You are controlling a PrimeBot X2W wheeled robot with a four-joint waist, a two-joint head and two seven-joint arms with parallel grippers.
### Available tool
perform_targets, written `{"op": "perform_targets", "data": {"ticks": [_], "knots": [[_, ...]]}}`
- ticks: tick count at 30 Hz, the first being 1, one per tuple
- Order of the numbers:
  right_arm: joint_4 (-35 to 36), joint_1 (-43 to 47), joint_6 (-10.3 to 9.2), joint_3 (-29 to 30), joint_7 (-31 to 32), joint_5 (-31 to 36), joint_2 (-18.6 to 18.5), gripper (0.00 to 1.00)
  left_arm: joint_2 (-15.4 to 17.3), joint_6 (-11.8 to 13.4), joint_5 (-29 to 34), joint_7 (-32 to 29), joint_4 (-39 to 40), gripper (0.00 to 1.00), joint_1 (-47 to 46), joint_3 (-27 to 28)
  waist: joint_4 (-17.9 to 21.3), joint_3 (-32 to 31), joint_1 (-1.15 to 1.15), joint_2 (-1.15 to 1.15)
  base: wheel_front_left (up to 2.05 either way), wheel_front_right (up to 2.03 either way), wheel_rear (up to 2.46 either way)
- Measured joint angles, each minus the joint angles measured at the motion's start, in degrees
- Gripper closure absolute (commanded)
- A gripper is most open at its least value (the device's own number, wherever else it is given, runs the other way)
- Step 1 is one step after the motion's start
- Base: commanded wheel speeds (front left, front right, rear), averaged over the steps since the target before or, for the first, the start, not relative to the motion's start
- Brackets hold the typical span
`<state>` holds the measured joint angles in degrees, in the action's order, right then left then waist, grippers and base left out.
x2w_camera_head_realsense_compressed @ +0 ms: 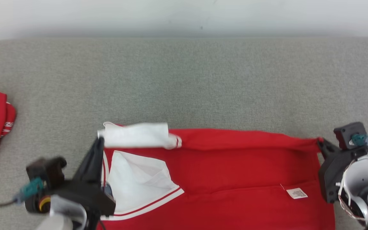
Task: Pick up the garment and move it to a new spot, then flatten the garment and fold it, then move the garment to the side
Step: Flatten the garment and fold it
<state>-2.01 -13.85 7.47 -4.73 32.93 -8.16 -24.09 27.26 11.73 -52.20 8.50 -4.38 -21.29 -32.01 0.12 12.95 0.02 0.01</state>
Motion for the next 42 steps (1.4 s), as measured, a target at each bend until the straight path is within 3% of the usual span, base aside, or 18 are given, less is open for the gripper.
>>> {"op": "perform_targets", "data": {"ticks": [8,18,28,30,31,32,40,41,42], "knots": [[0.8,2.35,0.0,-3.31,5.0,-3.31,-4.26,1.0,0.11,2.9,-4.37,-0.29,7.31,1.0,11.12,0.16,-0.88,-2.67,0.0,0.0,0.0,0.0,0.0],[-0.4,3.01,0.0,-8.21,8.72,-5.82,-8.84,1.0,0.05,2.33,-8.81,-0.54,8.56,1.0,16.83,1.07,-1.48,-3.15,-0.01,0.0,0.0,0.0,0.0],[-0.85,3.07,0.0,-9.58,10.82,-6.89,-10.34,1.0,0.47,1.33,-11.47,-2.03,8.0,1.0,20.16,0.96,-1.45,-3.58,-0.01,0.0,0.0,0.0,0.0],[-0.93,3.08,0.0,-9.36,11.03,-7.0,-10.26,0.73,0.56,1.33,-11.63,-2.04,7.82,1.0,20.37,0.93,-1.46,-3.62,-0.01,0.0,0.0,0.0,0.0],[-0.93,3.11,0.0,-8.92,11.29,-7.09,-10.09,0.07,0.68,1.32,-11.81,-2.13,7.7,1.0,20.41,0.91,-1.47,-3.67,-0.01,0.0,0.0,0.0,0.0],[-0.92,3.24,0.0,-8.28,11.36,-7.22,-9.83,0.0,0.71,1.31,-11.85,-2.14,7.66,1.0,20.43,0.89,-1.49,-3.73,-0.01,-0.01,0.0,0.0,0.0],[1.04,5.3,0.0,-0.12,9.81,-6.47,-4.55,0.0,1.14,1.3,-11.46,-4.03,5.5,1.0,21.07,-0.92,-1.66,-4.21,-0.01,0.0,0.0,0.0,0.0],[1.55,5.8,0.0,1.31,9.4,-6.22,-3.6,0.0,1.1,1.37,-11.18,-3.98,5.21,0.76,21.03,-1.03,-1.71,-4.26,-0.01,0.0,0.0,0.0,0.0],[2.21,6.11,0.0,2.53,9.12,-6.02,-2.55,0.0,1.2,1.42,-10.62,-3.98,4.86,0.0,20.89,-1.32,-1.74,-4.33,-0.01,0.0,0.0,0.0,0.0]]}}
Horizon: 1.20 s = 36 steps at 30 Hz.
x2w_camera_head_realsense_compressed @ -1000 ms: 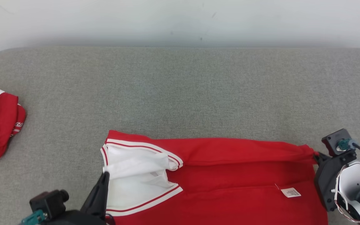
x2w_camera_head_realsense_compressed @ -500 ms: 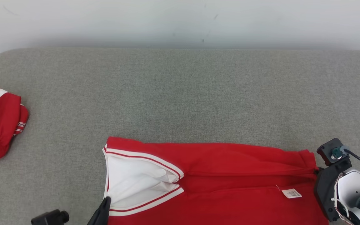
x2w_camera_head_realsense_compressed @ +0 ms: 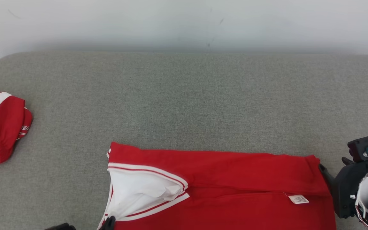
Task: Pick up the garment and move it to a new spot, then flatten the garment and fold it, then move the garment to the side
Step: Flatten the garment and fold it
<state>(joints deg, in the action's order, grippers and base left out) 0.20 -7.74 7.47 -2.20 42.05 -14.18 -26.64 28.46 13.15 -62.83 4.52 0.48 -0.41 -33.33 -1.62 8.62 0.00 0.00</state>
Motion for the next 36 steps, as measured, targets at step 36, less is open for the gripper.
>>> {"op": "perform_targets", "data": {"ticks": [36], "knots": [[-14.39,5.25,0.0,19.71,-20.28,1.86,23.72,0.0,-15.56,-15.49,40.78,10.51,5.43,0.0,5.3,31.9,-0.45,-5.32,0.0,0.0,0.0,0.0,0.0]]}}
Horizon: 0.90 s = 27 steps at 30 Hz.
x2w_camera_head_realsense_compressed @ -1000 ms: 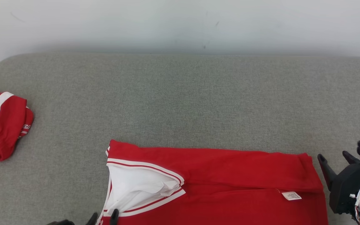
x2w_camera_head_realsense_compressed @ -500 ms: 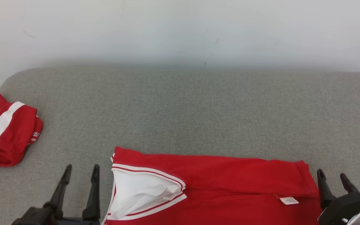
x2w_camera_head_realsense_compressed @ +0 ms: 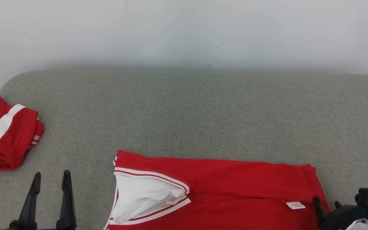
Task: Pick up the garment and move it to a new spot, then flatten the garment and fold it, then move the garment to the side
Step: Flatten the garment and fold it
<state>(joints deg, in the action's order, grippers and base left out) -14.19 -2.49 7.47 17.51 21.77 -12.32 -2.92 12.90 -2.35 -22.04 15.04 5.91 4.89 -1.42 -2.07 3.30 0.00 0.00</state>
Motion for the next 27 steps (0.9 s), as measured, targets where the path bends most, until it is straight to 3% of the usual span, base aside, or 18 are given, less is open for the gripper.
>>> {"op": "perform_targets", "data": {"ticks": [9,19,20,21,23,27], "knots": [[-3.5,-2.44,0.0,0.54,3.71,1.6,-0.01,0.0,-3.41,-3.22,2.82,0.0,-3.74,0.0,0.37,1.67,-0.8,0.96,0.0,0.0,0.0,0.0,0.0],[-6.91,-4.81,-0.01,-1.37,8.21,1.29,-0.34,0.0,-3.49,-3.7,4.55,-0.26,-8.9,0.0,-1.49,0.15,-1.14,1.29,0.0,0.0,0.0,0.0,0.0],[-7.04,-4.86,-0.08,-1.59,8.25,1.2,-0.4,0.05,-3.47,-3.69,4.56,-0.35,-8.94,0.0,-1.49,0.11,-1.21,1.32,0.0,0.0,0.0,0.0,0.0],[-7.1,-4.87,-0.08,-1.67,8.23,1.14,-0.4,0.6,-3.46,-3.67,4.55,-0.53,-8.93,0.0,-1.49,0.0,-1.28,1.37,0.0,0.01,0.0,0.0,0.0],[-7.11,-4.89,-0.08,-2.05,7.69,0.87,-0.38,1.0,-3.46,-3.58,4.56,-0.6,-8.84,0.0,-1.49,-0.11,-1.4,1.49,0.0,0.0,0.0,0.0,0.0],[-7.01,-5.6,0.01,-0.3,5.43,1.23,0.04,1.0,-3.41,-3.18,4.54,-0.85,-8.28,0.0,-1.39,-0.16,-1.52,1.63,0.0,0.0,0.0,0.0,0.0]]}}
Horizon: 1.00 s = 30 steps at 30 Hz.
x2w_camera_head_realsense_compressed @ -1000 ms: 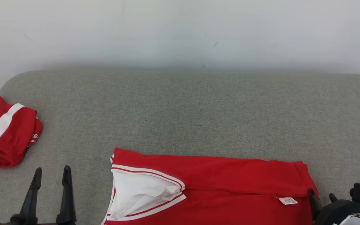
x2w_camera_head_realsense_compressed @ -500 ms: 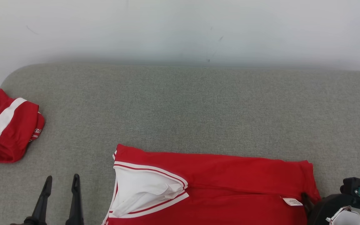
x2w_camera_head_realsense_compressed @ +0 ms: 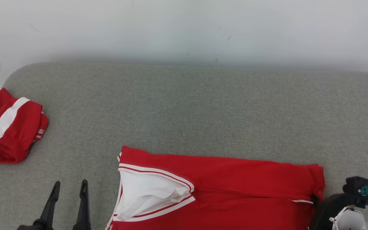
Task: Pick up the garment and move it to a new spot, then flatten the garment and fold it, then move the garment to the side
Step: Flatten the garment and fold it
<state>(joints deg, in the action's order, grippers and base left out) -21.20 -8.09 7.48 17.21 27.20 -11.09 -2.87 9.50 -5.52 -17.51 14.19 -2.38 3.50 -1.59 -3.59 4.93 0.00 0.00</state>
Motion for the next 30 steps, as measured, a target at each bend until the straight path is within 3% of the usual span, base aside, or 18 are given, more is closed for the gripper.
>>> {"op": "perform_targets", "data": {"ticks": [15,20,24,30], "knots": [[6.03,-1.1,0.09,17.6,-3.01,5.23,0.07,1.0,0.23,1.31,-0.56,-1.23,3.46,0.0,1.49,-0.13,1.79,0.7,0.0,0.0,0.0,0.0,0.0],[9.0,0.16,0.09,20.2,-1.92,7.69,0.1,1.0,0.19,1.65,-0.58,-1.8,3.9,0.0,2.22,-0.45,2.44,0.54,0.0,0.0,0.0,0.0,0.0],[10.54,0.46,0.09,18.01,-0.99,7.08,-0.02,1.0,0.12,1.99,-0.66,-2.12,4.16,0.0,2.22,-0.71,3.07,0.38,0.0,0.0,0.0,0.0,0.0],[13.5,2.92,0.08,3.94,1.63,-1.1,-0.01,1.0,0.02,1.99,-0.86,-2.26,3.74,0.0,2.15,-1.54,3.53,0.12,0.0,0.0,0.0,0.0,0.0]]}}
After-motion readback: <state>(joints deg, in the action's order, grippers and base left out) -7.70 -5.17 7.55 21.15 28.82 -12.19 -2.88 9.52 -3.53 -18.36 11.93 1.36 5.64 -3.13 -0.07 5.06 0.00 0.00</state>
